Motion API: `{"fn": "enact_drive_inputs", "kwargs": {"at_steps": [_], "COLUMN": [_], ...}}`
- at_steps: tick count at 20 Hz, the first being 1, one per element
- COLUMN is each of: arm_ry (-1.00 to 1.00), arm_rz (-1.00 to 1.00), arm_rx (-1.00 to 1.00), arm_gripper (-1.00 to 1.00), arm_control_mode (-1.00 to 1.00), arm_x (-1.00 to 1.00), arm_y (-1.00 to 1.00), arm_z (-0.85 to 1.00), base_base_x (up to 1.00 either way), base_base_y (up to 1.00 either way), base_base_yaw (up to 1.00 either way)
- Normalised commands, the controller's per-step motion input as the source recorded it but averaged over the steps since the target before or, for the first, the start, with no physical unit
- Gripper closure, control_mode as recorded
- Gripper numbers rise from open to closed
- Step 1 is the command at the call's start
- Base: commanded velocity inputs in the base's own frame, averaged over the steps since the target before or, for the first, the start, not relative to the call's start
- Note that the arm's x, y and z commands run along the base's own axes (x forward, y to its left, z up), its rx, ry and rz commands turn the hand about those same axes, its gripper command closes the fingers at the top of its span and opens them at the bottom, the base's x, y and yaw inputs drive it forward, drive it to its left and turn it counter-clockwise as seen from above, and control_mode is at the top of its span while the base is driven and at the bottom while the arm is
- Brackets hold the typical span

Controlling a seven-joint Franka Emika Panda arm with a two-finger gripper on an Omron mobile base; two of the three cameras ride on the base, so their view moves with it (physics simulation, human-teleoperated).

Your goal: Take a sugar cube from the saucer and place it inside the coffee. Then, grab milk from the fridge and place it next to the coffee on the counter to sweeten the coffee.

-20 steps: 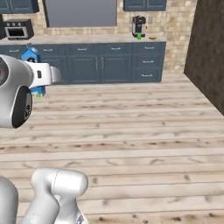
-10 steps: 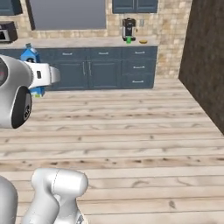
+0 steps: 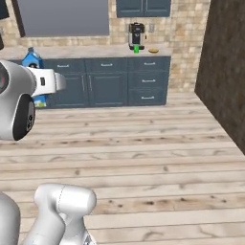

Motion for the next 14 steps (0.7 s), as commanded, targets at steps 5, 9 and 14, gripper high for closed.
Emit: {"fn": "enact_drive_inputs", "kwargs": {"at_steps": [5, 9, 14], "arm_ry": [0.0, 0.0, 0.0], "arm_rz": [0.0, 0.0, 0.0], "arm_rx": [0.0, 0.0, 0.0], "arm_gripper": [1.0, 1.0, 1.0], "arm_control_mode": [1.0, 1.0, 1.0], "arm_x": [0.0, 0.0, 0.0], "arm_y": [0.0, 0.0, 0.0], "arm_z": [0.0, 0.0, 0.0], "base_base_x": [1.0, 1.0, 1.0], "base_base_y": [0.0, -0.02, -0.08], "base_base_yaw": [-0.04, -0.04, -0.02]}}
